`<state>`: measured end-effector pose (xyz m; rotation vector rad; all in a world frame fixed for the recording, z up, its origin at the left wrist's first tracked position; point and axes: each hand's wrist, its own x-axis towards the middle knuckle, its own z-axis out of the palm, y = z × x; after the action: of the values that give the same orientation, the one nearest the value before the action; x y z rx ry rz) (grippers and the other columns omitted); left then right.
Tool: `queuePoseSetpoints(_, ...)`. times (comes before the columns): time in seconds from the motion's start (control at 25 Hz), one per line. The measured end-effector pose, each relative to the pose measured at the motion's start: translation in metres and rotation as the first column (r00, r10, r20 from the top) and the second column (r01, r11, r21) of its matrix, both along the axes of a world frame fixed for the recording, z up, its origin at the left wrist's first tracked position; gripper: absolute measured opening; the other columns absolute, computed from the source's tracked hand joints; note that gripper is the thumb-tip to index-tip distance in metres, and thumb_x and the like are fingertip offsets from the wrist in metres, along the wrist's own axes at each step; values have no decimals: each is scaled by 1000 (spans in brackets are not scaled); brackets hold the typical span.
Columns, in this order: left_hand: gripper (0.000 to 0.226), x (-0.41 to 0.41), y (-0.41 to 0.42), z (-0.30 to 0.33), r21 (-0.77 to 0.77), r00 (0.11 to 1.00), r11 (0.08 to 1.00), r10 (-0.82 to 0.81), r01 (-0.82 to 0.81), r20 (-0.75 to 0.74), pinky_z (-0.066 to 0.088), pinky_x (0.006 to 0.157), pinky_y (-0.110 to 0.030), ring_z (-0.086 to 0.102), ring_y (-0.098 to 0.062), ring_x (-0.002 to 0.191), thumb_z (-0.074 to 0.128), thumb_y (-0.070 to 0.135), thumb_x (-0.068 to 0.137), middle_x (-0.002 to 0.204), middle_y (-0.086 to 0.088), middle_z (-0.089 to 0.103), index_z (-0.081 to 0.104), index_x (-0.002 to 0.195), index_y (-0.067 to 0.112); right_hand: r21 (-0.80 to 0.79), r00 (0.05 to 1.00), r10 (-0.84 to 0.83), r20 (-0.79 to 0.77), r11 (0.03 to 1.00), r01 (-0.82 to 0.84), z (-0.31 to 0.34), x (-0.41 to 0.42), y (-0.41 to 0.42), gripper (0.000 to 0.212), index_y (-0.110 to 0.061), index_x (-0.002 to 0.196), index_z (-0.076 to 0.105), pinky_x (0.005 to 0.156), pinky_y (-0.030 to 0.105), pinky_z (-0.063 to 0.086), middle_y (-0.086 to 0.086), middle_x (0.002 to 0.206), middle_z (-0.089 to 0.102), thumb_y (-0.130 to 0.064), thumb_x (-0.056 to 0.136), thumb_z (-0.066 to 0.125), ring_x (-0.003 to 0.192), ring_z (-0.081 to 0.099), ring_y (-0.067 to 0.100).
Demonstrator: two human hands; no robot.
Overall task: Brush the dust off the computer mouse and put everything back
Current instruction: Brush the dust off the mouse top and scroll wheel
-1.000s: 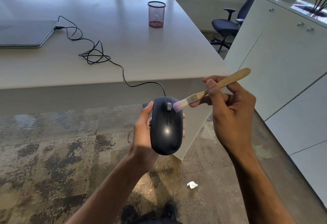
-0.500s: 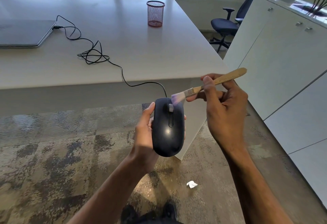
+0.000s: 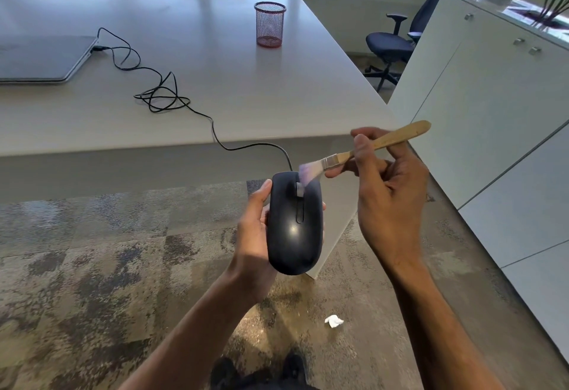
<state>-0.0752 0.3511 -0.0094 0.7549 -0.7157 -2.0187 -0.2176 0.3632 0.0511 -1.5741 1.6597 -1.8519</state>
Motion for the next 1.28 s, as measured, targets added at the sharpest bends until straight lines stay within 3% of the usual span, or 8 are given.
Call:
queuePoseSetpoints(0.16, 65, 2, 0, 1, 6, 997, 999, 50, -50, 52, 50, 82, -40, 70, -22, 84, 50, 58, 86, 100, -14, 75, 70, 117, 4, -117, 998, 19, -52, 993, -25, 5, -1, 3, 13, -20, 110, 60, 67, 11, 53, -31, 79, 69, -26, 102, 50, 72, 73, 1)
queuePoseSetpoints(0.32, 69, -1, 1, 2, 5, 981, 993, 119, -121, 153, 46, 94, -46, 63, -30, 98, 51, 59, 86, 109, -17, 70, 66, 125, 4, -171, 966, 75, -249, 978, -119, 12, 5, 12, 18, -9, 115, 60, 70, 4, 49, -32, 77, 63, -16, 100, 53, 75, 69, -10)
queuePoseSetpoints(0.56, 61, 0, 1, 1, -16, 970, 994, 110, -109, 215, 46, 93, -42, 64, -25, 105, 44, 60, 90, 108, -9, 72, 67, 122, 12, -136, 829, 77, -553, 974, -181, 20, 13, 13, 29, -5, 121, 60, 67, 29, 60, -6, 76, 72, -23, 99, 53, 67, 72, 8)
queuePoseSetpoints(0.64, 62, -1, 2, 1, -20, 972, 994, 108, -107, 209, 46, 97, -43, 64, -25, 107, 44, 59, 91, 112, -10, 71, 66, 125, 12, -127, 769, 46, -638, 978, -164, 21, 14, 8, 32, -5, 122, 61, 65, 24, 57, -4, 71, 71, -24, 98, 52, 61, 70, 10)
queuePoseSetpoints(0.72, 49, -1, 2, 1, 2, 981, 994, 109, -111, 161, 45, 95, -40, 66, -22, 101, 46, 54, 92, 103, -4, 75, 74, 110, 18, -135, 723, -1, -690, 983, -127, 22, 14, 2, 34, -4, 123, 61, 60, 19, 52, -5, 69, 70, -25, 98, 52, 55, 67, 9)
queuePoseSetpoints(0.88, 47, -1, 2, 3, 13, 979, 992, 120, -124, 167, 47, 94, -41, 67, -22, 98, 51, 56, 83, 98, -4, 77, 80, 98, 21, -130, 810, 22, -587, 984, -121, 24, 12, -2, 30, -5, 121, 61, 57, 28, 59, -4, 74, 72, -23, 100, 52, 61, 71, 10)
queuePoseSetpoints(1.0, 64, 1, 2, 6, 4, 976, 992, 120, -123, 181, 46, 100, -46, 65, -25, 105, 51, 59, 78, 109, -9, 74, 71, 119, 15, -155, 883, 95, -459, 971, -185, 24, 8, 1, 23, -5, 115, 62, 65, 11, 55, -15, 75, 66, -18, 99, 53, 73, 70, 4)
queuePoseSetpoints(1.28, 55, -1, 3, 6, -53, 971, 995, 98, -89, 217, 49, 96, -46, 66, -25, 100, 44, 57, 86, 103, -9, 74, 72, 112, 17, -112, 806, 32, -591, 986, -122, 22, 7, -1, 29, -7, 119, 62, 57, 30, 60, -6, 74, 73, -26, 99, 51, 60, 71, 10)
